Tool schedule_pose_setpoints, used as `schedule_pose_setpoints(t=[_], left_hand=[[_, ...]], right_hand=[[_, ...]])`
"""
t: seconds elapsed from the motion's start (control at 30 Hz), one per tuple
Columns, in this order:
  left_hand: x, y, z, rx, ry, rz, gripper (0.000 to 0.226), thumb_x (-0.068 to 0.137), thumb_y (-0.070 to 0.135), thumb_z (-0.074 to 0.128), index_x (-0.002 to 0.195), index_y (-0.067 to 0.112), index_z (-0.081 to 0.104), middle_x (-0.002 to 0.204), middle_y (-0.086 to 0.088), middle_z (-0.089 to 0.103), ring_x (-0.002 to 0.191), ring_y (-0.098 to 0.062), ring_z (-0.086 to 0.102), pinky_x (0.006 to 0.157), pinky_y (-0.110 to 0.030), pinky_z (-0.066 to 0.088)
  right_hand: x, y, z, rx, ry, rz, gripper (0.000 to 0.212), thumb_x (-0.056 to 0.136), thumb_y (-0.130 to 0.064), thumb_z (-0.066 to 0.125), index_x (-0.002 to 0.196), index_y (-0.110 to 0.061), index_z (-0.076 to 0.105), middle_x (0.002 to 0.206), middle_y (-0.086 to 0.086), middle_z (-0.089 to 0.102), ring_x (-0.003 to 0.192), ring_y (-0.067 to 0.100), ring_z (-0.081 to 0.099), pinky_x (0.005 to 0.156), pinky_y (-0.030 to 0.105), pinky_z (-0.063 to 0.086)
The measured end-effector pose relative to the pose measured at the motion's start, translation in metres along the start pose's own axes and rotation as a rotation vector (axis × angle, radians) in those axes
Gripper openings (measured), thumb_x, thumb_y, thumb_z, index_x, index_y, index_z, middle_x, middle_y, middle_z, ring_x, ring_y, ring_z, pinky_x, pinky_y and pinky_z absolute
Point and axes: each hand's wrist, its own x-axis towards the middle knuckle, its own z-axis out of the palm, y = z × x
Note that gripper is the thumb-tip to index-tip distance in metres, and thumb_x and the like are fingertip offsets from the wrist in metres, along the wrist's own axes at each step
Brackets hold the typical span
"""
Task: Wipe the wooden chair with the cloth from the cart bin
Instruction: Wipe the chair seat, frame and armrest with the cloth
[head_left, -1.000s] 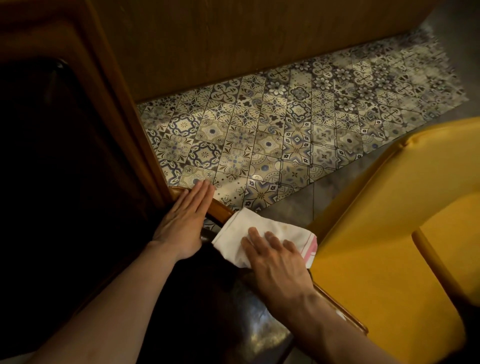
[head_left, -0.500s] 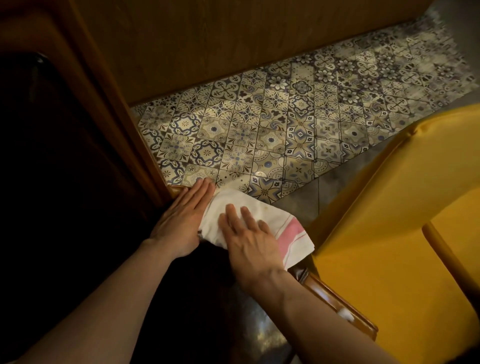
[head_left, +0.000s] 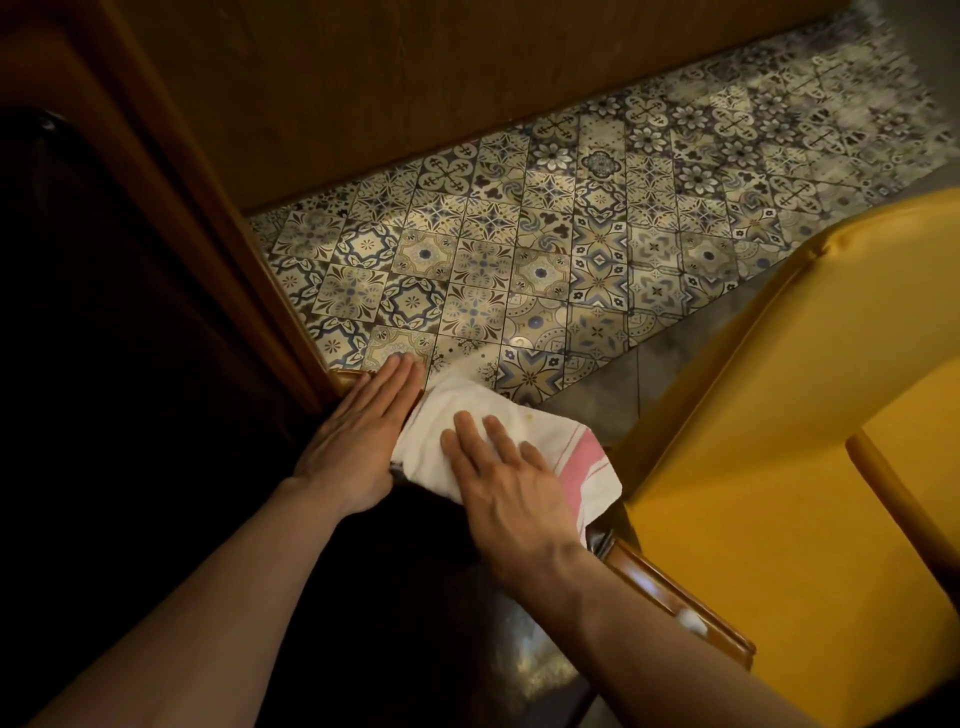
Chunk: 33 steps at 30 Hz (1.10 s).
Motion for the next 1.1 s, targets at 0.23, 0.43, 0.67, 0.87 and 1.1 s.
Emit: schedule_pose_setpoints(t=[0.23,0.43,0.67,0.87,1.1], left_hand=[[0.001,0.001,-0.002,0.009,-0.025,-0.024,0.122,0.07,-0.011,0.057,0.154,0.022,-0.025,0.161,0.007,-0.033,0.143,-0.004,-0.037,0.117,-0.027,-0.02],[0.001,0.006,-0.007,0.013,-0.058,-0.056,0.122,0.074,-0.011,0.059,0.152,0.021,-0.029,0.159,0.004,-0.036,0.144,-0.01,-0.036,0.121,-0.032,-0.016],[-0.001,0.038,-0.013,-0.057,-0.062,-0.1,0.114,0.083,0.005,0.062,0.15,0.026,-0.027,0.161,0.006,-0.031,0.144,-0.006,-0.034,0.122,-0.032,-0.013],[-0.004,0.118,0.005,-0.061,0.008,0.208,0.114,0.077,0.023,0.066,0.157,0.021,-0.015,0.166,0.005,-0.02,0.148,-0.005,-0.027,0.123,-0.032,-0.01],[-0.013,0.175,0.044,0.085,-0.097,0.42,0.106,0.075,0.032,0.057,0.158,0.011,-0.006,0.167,-0.003,-0.011,0.152,-0.015,-0.021,0.124,-0.039,-0.005]], right_hand=[[-0.029,0.006,-0.02,-0.01,-0.075,0.043,0.056,0.102,-0.018,0.034,0.154,-0.008,0.015,0.163,0.013,0.01,0.146,0.036,0.019,0.109,0.05,0.034],[-0.078,0.035,-0.045,0.188,0.113,0.088,0.048,0.093,-0.025,0.052,0.139,-0.021,0.042,0.141,0.005,0.054,0.126,0.028,0.052,0.097,0.038,0.046],[-0.149,0.095,-0.06,0.648,0.463,0.399,0.063,0.077,0.005,0.047,0.124,-0.035,0.061,0.088,-0.007,0.074,0.082,0.023,0.071,0.058,0.033,0.051],[-0.178,0.105,-0.025,0.514,0.594,0.511,0.078,0.078,0.009,0.059,0.148,-0.022,0.042,0.151,0.006,0.049,0.136,0.025,0.046,0.109,0.037,0.041],[-0.169,0.06,0.067,0.277,0.118,0.268,0.075,0.084,-0.024,0.008,0.152,-0.016,-0.022,0.159,0.009,-0.032,0.146,0.035,-0.028,0.12,0.053,-0.007]])
